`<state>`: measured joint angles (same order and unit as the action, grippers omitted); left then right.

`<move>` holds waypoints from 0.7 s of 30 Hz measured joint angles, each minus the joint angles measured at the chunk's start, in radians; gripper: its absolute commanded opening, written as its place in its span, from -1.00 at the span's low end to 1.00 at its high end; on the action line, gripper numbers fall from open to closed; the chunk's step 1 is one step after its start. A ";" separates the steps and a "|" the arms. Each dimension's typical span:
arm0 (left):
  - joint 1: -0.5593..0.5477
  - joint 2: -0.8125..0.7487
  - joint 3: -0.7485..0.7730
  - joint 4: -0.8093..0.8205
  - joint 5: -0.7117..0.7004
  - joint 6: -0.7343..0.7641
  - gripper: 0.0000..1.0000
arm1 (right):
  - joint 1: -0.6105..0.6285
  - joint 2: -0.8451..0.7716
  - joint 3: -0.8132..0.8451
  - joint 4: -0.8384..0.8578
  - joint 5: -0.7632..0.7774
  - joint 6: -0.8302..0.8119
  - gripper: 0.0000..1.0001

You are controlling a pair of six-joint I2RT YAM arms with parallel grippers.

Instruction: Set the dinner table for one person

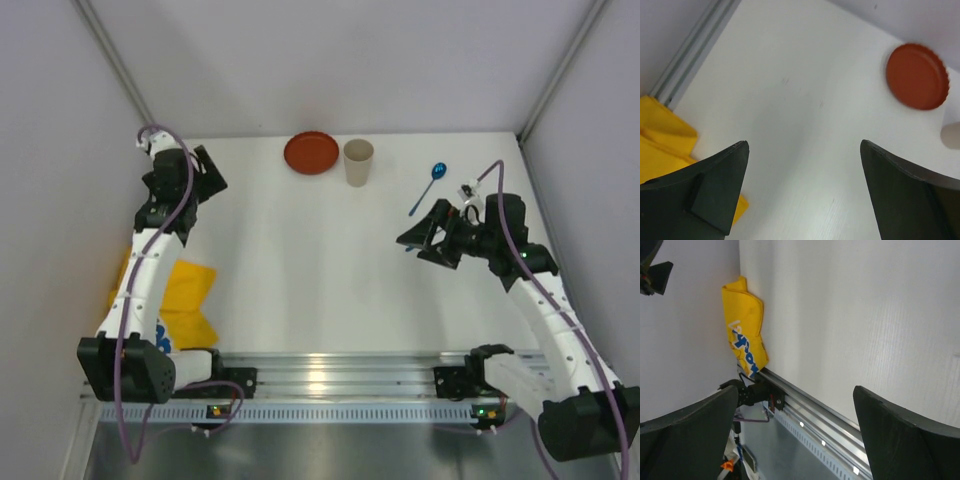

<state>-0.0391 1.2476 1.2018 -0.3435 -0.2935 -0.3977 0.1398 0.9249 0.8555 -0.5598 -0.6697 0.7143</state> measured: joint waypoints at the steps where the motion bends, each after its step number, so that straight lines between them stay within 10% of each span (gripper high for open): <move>1: 0.000 -0.001 0.008 -0.069 0.010 -0.015 0.97 | 0.008 0.014 0.010 -0.003 0.006 -0.005 1.00; 12: 0.000 -0.259 -0.264 -0.454 0.044 -0.127 0.97 | 0.088 0.107 0.018 -0.008 0.043 -0.034 1.00; 21: -0.001 -0.146 -0.354 -0.473 0.084 -0.163 0.97 | 0.108 0.138 0.015 -0.009 0.055 -0.054 0.99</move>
<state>-0.0402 1.1011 0.8474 -0.8162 -0.2100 -0.5610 0.2474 1.0634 0.8707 -0.5686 -0.6144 0.6601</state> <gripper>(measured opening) 0.983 0.996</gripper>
